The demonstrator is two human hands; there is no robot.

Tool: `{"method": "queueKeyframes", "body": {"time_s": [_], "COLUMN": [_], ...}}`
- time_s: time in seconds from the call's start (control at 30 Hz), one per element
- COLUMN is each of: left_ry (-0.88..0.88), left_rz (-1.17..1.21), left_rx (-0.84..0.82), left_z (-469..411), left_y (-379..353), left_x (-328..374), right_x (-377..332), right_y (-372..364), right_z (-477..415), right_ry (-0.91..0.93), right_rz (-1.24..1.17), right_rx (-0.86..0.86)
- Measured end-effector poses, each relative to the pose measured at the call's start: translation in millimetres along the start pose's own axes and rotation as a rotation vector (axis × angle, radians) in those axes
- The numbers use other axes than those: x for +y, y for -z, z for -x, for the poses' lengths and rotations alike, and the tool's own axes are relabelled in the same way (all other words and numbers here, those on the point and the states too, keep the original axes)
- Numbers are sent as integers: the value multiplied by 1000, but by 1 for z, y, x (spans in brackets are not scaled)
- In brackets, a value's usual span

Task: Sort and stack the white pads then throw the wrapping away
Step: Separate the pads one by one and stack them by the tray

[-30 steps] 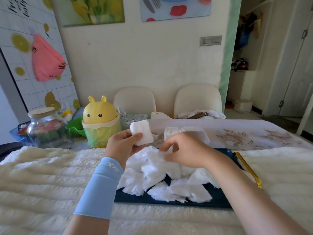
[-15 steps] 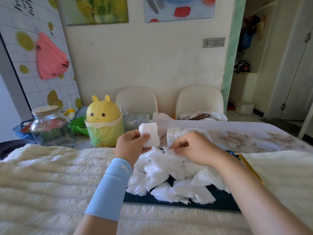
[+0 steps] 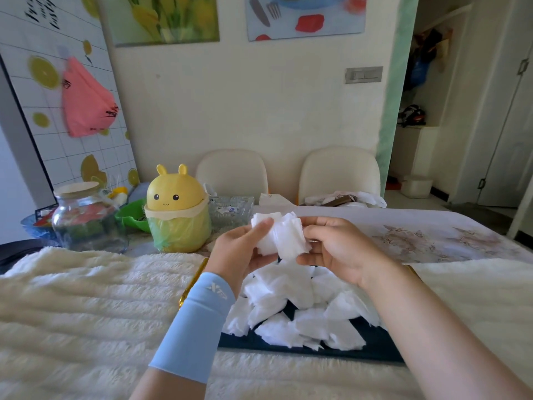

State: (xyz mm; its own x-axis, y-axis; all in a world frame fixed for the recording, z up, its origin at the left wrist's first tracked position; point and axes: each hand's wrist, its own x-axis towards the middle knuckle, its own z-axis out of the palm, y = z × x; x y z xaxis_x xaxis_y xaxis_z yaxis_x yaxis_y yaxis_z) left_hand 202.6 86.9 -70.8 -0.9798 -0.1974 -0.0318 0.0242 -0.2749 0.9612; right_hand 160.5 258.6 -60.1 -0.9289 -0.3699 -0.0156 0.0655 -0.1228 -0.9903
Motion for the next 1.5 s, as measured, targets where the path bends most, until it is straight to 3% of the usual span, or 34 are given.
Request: {"method": "queueKeyframes", "body": {"time_s": [0.23,0.33,0.43,0.57,0.63,0.73,1.0,1.23,1.33,1.5], "left_ry": [-118,-81,-26,41,61,72,109,104,74,49], "left_rz": [-170,-114,-43,49,78,64,98,135,85,38], "left_rx": [11,-44,-58,-47,-55,-83,-34,60,46,-71], "left_z": [4,4,2,1,2,2,1,-2,-2,2], "left_y": [-4,-4,-4,-3,-2,1,1,7,7,1], "left_x": [-3,-3,-4,-4,-3,-1,0,0,0,-1], "right_x": [-5,-3,-1,0,-2,-3,-7,-14,-19,-13], "right_y": [2,1,-1,1,1,1,3,11,12,3], "right_z": [4,3,4,4,6,6,8,6,8,8], "right_ry": [-27,49,107,497,599,546,570,485,430,405], "right_rz": [233,357,345,697,851,989,854,460,317,550], "right_rx": [19,122,112,250,155,53,85,186,133,77]}}
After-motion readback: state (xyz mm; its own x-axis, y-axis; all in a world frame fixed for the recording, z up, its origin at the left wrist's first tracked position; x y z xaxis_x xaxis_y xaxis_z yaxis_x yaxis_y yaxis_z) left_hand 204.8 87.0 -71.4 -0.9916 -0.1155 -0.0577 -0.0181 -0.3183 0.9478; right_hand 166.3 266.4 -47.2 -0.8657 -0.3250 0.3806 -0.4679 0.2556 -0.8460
